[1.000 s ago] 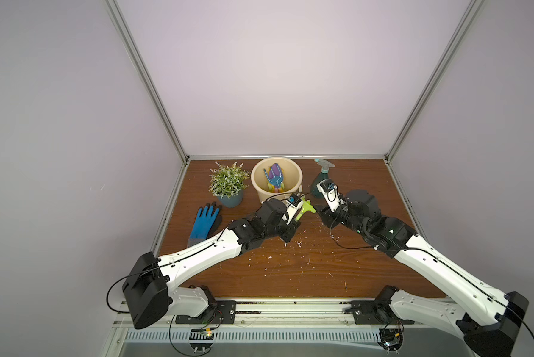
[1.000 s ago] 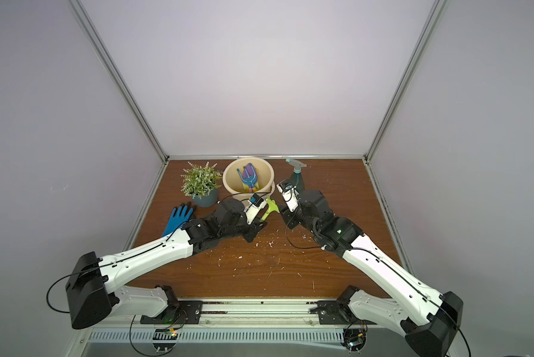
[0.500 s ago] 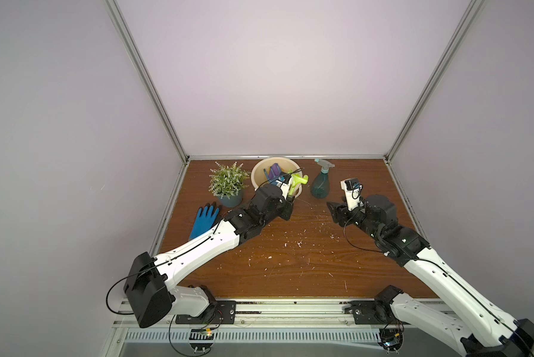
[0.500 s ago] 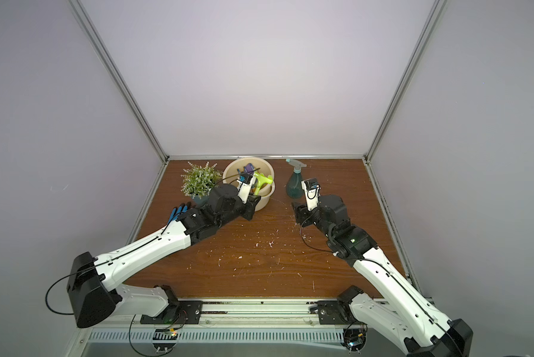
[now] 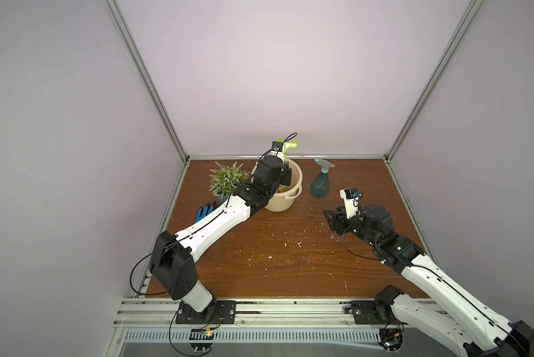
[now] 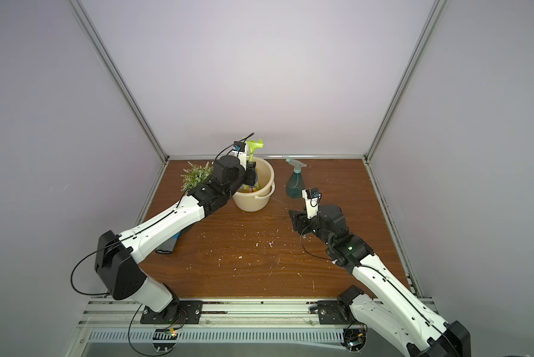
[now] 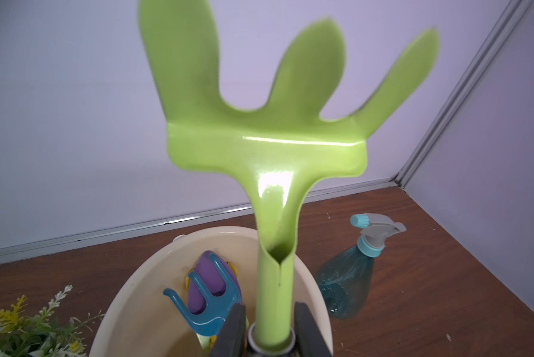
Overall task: Organize the gardening tools
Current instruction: Place the gardening tool in the container.
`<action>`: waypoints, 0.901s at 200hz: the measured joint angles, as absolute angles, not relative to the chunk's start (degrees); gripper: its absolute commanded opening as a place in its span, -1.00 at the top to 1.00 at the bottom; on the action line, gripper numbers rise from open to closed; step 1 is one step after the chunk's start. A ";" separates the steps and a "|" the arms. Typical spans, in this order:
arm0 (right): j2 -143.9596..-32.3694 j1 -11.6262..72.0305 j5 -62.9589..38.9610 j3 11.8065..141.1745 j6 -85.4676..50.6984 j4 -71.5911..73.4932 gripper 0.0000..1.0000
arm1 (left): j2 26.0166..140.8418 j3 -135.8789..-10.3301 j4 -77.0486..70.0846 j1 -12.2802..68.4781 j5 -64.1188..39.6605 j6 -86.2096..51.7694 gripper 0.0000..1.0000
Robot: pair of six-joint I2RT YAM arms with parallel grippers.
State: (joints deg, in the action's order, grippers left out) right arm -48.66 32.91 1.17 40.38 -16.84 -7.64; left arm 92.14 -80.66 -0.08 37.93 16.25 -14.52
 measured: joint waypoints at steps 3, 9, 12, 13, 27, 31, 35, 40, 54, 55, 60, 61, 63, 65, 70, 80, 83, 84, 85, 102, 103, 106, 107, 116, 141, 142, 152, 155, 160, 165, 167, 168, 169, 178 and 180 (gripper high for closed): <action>-48.51 32.91 1.17 40.16 -16.99 -7.55 -0.32 | 92.60 -80.90 -0.32 37.76 16.43 -14.50 1.00; -48.18 32.91 1.08 39.72 -17.21 -7.40 -0.33 | 93.69 -81.52 -0.84 37.39 16.78 -14.44 1.00; -47.97 32.91 1.06 39.53 -17.41 -7.38 -0.33 | 94.45 -81.84 -1.32 37.21 16.88 -14.39 1.00; -47.92 32.91 1.04 39.48 -17.43 -7.35 -0.33 | 94.59 -81.91 -1.45 37.17 16.91 -14.39 1.00; -47.18 32.91 0.97 39.00 -17.93 -7.16 -0.33 | 97.06 -82.78 -3.42 36.27 16.88 -14.35 1.00; -46.87 32.91 0.99 38.85 -18.06 -7.09 -0.33 | 97.73 -82.89 -4.10 36.01 16.78 -14.37 1.00; -46.63 32.91 0.99 38.76 -18.11 -7.07 -0.33 | 98.26 -82.96 -4.60 35.79 16.71 -14.39 1.00; -46.28 32.91 1.02 38.63 -18.26 -7.09 -0.33 | 99.20 -83.13 -5.26 35.51 16.51 -14.59 1.00; -45.36 32.91 1.10 38.52 -18.52 -7.16 -0.33 | 101.89 -84.25 -6.46 35.03 15.90 -14.83 1.00; -45.30 32.91 1.10 38.52 -18.52 -7.14 -0.33 | 102.00 -84.31 -6.48 35.00 15.90 -14.85 1.00; -44.99 32.91 1.15 38.52 -18.57 -7.14 -0.33 | 102.96 -84.68 -6.98 34.85 15.66 -14.96 1.00; -44.95 32.91 1.17 38.52 -18.59 -7.11 -0.33 | 103.18 -84.77 -7.20 34.83 15.64 -15.00 1.00; -44.91 32.91 1.15 38.52 -18.59 -7.11 -0.33 | 103.55 -84.88 -7.44 34.79 15.64 -15.00 1.00; -44.75 32.91 1.19 38.52 -18.61 -7.14 -0.33 | 103.85 -84.95 -7.64 34.76 15.59 -15.05 1.00; -44.47 32.91 1.19 38.52 -18.70 -7.18 -0.32 | 104.73 -85.21 -8.19 34.72 15.46 -15.11 1.00; -43.86 32.91 1.23 38.52 -18.92 -7.33 -0.33 | 106.21 -85.25 -9.47 34.65 15.20 -15.27 1.00; -43.72 32.91 1.23 38.52 -18.92 -7.38 -0.33 | 106.54 -85.25 -9.76 34.65 15.20 -15.31 1.00; -43.66 32.91 1.26 38.52 -18.92 -7.44 -0.33 | 106.76 -85.23 -10.07 34.65 15.18 -15.33 1.00; -43.59 32.91 1.26 38.52 -18.92 -7.46 -0.33 | 106.89 -85.23 -10.13 34.63 15.18 -15.33 1.00; -42.72 32.91 1.45 38.52 -19.09 -7.70 -0.33 | 109.08 -85.23 -12.21 34.50 14.96 -15.75 0.98; -42.68 32.91 1.48 38.52 -19.09 -7.75 -0.33 | 109.16 -85.23 -12.23 34.50 14.98 -15.77 0.98; -42.52 32.91 1.52 38.52 -19.11 -7.84 -0.33 | 109.60 -85.23 -12.60 34.50 14.92 -15.92 0.97; -42.44 32.91 1.54 38.52 -19.14 -7.84 -0.33 | 109.71 -85.23 -12.71 34.50 14.90 -15.92 0.97; -42.06 32.91 1.72 38.52 -19.16 -7.99 -0.33 | 110.69 -85.23 -13.56 34.48 14.79 -16.14 0.95; -41.34 32.91 2.68 38.52 -19.22 -8.75 -0.33 | 112.75 -85.21 -14.50 34.48 14.37 -16.99 0.94; -41.34 32.91 2.68 38.52 -19.22 -8.80 -0.33 | 112.77 -85.21 -14.50 34.48 14.37 -17.02 0.94; -41.17 32.91 2.79 38.52 -19.29 -9.19 -0.34 | 112.99 -84.27 -15.49 34.48 14.33 -17.41 0.92; -41.10 32.91 2.81 38.52 -19.31 -9.28 -0.34 | 112.99 -83.92 -15.66 34.46 14.35 -17.47 0.91; -41.01 32.91 2.83 38.52 -19.31 -9.43 -0.34 | 112.99 -83.35 -15.99 34.46 14.37 -17.61 0.90; -40.97 32.91 2.87 38.52 -19.33 -9.58 -0.34 | 112.99 -82.78 -16.29 34.46 14.35 -17.72 0.88; -40.95 32.91 2.90 38.52 -19.31 -9.65 -0.34 | 112.99 -82.54 -16.43 34.46 14.35 -17.80 0.88; -40.95 32.91 2.90 38.52 -19.31 -9.67 -0.34 | 112.99 -82.39 -16.47 34.46 14.35 -17.82 0.87; -40.93 32.91 2.92 38.52 -19.31 -9.69 -0.34 | 112.99 -82.30 -16.49 34.46 14.35 -17.82 0.87; -40.95 32.91 2.94 38.52 -19.31 -9.78 -0.34 | 112.99 -81.30 -16.60 34.46 14.41 -18.11 0.83; -40.97 32.91 2.94 38.52 -19.31 -9.78 -0.34 | 112.99 -81.14 -16.60 34.46 14.48 -18.24 0.81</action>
State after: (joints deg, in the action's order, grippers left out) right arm -40.97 32.91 2.94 38.52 -19.31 -9.78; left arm 112.99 -81.14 -16.60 34.46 14.48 -18.24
